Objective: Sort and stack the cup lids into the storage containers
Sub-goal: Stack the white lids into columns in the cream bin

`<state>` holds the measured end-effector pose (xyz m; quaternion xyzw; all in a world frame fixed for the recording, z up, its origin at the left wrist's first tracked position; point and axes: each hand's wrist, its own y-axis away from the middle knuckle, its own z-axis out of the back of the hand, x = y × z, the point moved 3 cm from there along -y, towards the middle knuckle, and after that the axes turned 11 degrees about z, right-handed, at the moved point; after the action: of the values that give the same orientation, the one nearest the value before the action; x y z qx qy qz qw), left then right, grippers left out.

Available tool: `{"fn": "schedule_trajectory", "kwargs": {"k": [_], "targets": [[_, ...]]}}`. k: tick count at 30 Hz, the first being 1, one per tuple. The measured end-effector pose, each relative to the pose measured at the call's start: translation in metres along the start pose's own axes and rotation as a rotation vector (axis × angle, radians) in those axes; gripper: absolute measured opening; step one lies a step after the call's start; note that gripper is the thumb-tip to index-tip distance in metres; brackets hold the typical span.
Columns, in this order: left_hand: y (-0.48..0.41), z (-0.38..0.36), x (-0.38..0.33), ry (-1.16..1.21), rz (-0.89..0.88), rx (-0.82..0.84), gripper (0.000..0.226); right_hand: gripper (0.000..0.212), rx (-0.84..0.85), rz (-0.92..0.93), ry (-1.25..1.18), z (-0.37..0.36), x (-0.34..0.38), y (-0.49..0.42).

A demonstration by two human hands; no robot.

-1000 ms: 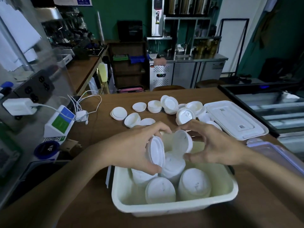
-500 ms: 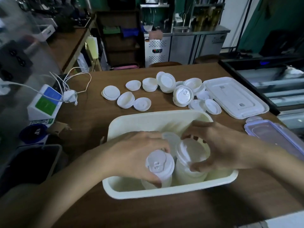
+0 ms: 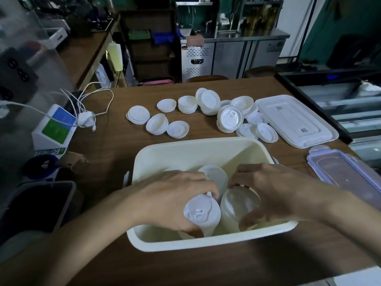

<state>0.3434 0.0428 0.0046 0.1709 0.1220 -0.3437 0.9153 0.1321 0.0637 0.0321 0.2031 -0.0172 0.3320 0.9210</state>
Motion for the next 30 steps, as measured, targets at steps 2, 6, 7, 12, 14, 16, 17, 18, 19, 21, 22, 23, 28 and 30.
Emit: {"fn": "schedule_trajectory", "kwargs": {"k": [2, 6, 7, 12, 14, 16, 17, 18, 19, 21, 22, 23, 28, 30], "targets": [[0.000, 0.001, 0.000, -0.002, 0.003, 0.018, 0.051, 0.076, -0.017, 0.007, -0.011, 0.000, -0.001, 0.001], [0.005, 0.001, 0.005, -0.022, 0.029, 0.041, 0.042, 0.076, -0.044, 0.016, -0.050, 0.000, -0.001, 0.004], [0.005, 0.002, 0.007, -0.025, 0.045, 0.045, 0.041, 0.075, -0.044, 0.018, -0.059, 0.000, -0.002, 0.005], [0.006, 0.004, 0.013, -0.041, 0.075, 0.061, 0.037, 0.066, -0.021, 0.028, -0.082, 0.002, -0.004, 0.005], [0.006, 0.002, 0.013, -0.045, 0.079, 0.069, 0.042, 0.066, -0.021, 0.026, -0.082, 0.002, -0.006, 0.004], [0.004, 0.002, 0.013, -0.065, 0.082, 0.068, 0.049, 0.065, -0.013, 0.018, -0.071, 0.001, -0.006, 0.001], [0.003, 0.001, 0.013, -0.072, 0.080, 0.067, 0.050, 0.064, -0.003, 0.014, -0.055, 0.000, -0.006, 0.000], [0.002, 0.000, 0.013, -0.075, 0.077, 0.067, 0.052, 0.064, 0.008, 0.010, -0.034, 0.000, -0.005, -0.002], [0.001, 0.000, 0.013, -0.077, 0.067, 0.067, 0.053, 0.064, 0.018, 0.010, -0.012, -0.002, -0.005, -0.003], [-0.001, 0.000, 0.013, -0.079, 0.046, 0.058, 0.056, 0.067, 0.027, 0.019, 0.034, -0.004, -0.005, -0.006], [-0.001, -0.001, 0.014, -0.076, 0.047, 0.058, 0.057, 0.068, 0.028, 0.022, 0.052, -0.004, -0.005, -0.007], [-0.002, -0.001, 0.015, -0.077, 0.047, 0.060, 0.058, 0.069, 0.028, 0.019, 0.068, -0.005, -0.005, -0.008], [-0.007, -0.002, 0.011, -0.095, -0.001, 0.074, 0.048, 0.074, 0.010, -0.003, 0.119, -0.008, -0.004, -0.011], [-0.009, -0.002, 0.009, -0.102, -0.013, 0.069, 0.046, 0.076, 0.007, -0.009, 0.127, -0.009, -0.003, -0.011]]}}
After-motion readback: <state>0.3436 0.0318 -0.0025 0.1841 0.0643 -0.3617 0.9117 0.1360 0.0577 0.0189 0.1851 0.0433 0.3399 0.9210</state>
